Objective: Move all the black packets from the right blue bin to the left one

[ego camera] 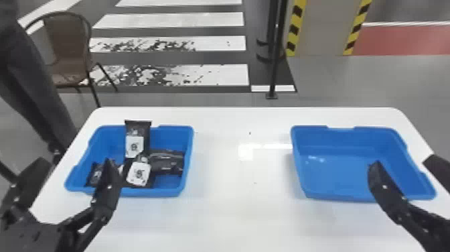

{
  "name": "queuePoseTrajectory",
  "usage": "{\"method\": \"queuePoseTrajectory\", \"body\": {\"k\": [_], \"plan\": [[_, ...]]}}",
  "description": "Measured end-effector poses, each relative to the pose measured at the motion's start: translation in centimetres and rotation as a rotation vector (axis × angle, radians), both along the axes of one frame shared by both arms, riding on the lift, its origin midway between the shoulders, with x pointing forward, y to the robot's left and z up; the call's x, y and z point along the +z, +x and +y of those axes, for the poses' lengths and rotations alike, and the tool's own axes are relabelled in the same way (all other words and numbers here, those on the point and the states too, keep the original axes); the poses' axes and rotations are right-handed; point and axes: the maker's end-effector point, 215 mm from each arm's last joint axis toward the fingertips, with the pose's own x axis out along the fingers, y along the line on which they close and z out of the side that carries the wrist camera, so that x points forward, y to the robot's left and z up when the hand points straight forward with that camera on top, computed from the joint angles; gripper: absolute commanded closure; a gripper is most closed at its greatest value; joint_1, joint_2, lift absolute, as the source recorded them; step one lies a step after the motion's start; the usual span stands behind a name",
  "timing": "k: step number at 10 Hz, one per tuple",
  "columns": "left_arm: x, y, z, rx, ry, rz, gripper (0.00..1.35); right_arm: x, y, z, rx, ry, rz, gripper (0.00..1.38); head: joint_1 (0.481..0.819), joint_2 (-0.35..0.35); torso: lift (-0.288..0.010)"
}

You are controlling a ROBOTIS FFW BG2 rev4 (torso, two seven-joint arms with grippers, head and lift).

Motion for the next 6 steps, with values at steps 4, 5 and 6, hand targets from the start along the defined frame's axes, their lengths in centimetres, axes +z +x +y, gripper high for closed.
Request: {"method": "queuePoseTrajectory", "body": {"k": [4,5,6], "plan": [[-0.09,0.13,-0.41,-0.011,-0.008,0.003,0.07,0.17,0.05,-0.02,-0.001,-0.003,-0.005,0.17,0.695,0.044,-0.140],[-0.13,0.17,-0.52,-0.014,-0.008,0.004,0.07,0.14,0.08,-0.03,-0.001,-0.003,-0.005,0.17,0.695,0.041,-0.140],[-0.24,0.18,-0.56,-0.015,-0.008,0.007,0.07,0.05,0.10,-0.06,-0.002,-0.003,-0.004,0.17,0.695,0.040,-0.140]]}}
